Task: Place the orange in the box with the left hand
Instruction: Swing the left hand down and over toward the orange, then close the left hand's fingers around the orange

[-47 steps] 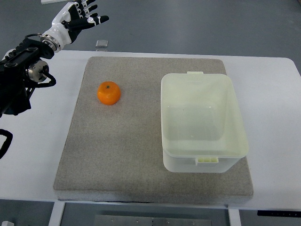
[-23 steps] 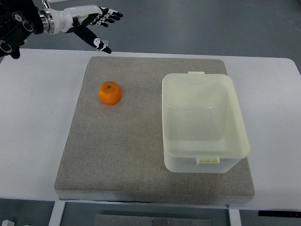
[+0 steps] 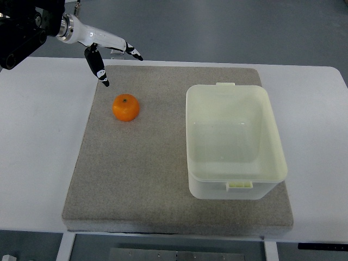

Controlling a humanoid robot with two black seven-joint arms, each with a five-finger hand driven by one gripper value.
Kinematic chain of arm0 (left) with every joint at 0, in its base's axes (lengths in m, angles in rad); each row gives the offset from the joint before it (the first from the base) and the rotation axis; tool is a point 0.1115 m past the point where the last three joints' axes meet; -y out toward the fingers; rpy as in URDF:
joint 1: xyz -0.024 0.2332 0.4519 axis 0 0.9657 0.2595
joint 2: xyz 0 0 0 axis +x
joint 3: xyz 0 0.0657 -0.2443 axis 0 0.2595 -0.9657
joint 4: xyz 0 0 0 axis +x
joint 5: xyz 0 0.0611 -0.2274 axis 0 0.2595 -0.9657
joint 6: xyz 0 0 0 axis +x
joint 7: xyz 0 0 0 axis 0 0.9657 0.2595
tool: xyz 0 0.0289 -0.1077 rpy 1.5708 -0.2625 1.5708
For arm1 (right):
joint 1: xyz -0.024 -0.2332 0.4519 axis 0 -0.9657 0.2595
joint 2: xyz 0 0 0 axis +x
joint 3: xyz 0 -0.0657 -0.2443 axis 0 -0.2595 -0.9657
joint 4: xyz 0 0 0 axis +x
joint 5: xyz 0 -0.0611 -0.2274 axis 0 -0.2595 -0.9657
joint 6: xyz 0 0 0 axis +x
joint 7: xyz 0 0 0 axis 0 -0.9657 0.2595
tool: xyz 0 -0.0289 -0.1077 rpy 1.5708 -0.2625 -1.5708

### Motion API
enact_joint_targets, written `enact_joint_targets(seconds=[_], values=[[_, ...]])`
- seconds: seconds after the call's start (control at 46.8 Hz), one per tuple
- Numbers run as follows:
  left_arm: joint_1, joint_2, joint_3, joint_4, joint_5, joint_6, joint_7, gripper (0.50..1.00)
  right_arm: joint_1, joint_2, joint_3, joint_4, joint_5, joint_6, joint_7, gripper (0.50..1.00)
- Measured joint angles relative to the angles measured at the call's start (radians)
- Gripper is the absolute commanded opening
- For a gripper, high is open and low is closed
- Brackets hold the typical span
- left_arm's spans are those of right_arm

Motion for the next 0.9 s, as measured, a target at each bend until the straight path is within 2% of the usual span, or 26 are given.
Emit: enact_joint_targets(seconds=[0.171,0.321,0.898], values=[[0.002,0.026,0.001,-0.098,0.018,0.02,0.0,0.992,0.0,0.0,0.0,0.0,0.0,0.0,0.0,0.932],[0.013,0.022,-0.001,-0.104,0.019,0.058,0.0,0.992,0.0,0.0,0.0,0.0,0.0,0.0,0.0,0.932],[0.035,0.024,0.065,-0.157,0.07,0.066,0.001,0.992,0.0,0.0,0.0,0.0,0.0,0.0,0.0,0.932]])
